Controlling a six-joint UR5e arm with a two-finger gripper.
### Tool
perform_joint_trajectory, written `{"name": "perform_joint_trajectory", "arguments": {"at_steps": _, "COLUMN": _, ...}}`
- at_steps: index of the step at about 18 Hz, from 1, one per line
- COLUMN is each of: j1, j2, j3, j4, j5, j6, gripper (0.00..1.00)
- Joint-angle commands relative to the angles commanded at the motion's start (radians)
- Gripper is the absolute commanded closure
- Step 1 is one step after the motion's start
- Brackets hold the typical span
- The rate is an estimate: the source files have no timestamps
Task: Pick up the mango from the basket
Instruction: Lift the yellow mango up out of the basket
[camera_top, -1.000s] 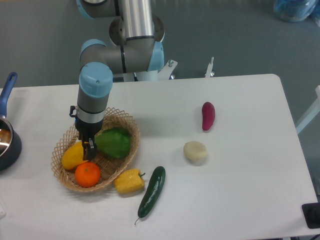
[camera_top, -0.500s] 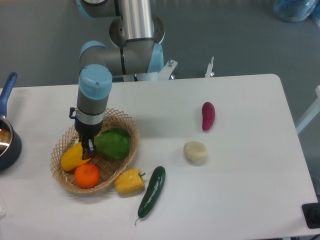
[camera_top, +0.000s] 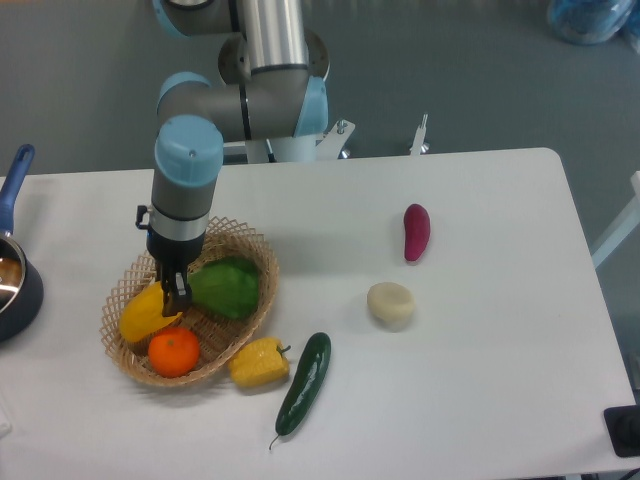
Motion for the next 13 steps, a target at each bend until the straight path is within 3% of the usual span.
{"name": "perform_joint_trajectory", "arguments": {"at_steps": 7, "j1": 0.176, "j2": 0.074, "j3": 0.058, "j4": -0.014, "j5": -0.006, "j6": 0.015, "gripper": 0.58}}
{"name": "perform_joint_trajectory", "arguments": {"at_steps": 13, "j1": 0.353, "j2": 0.075, "j3": 0.175, "j4": -0.138, "j5": -0.003, "j6": 0.181, "gripper": 0.59}}
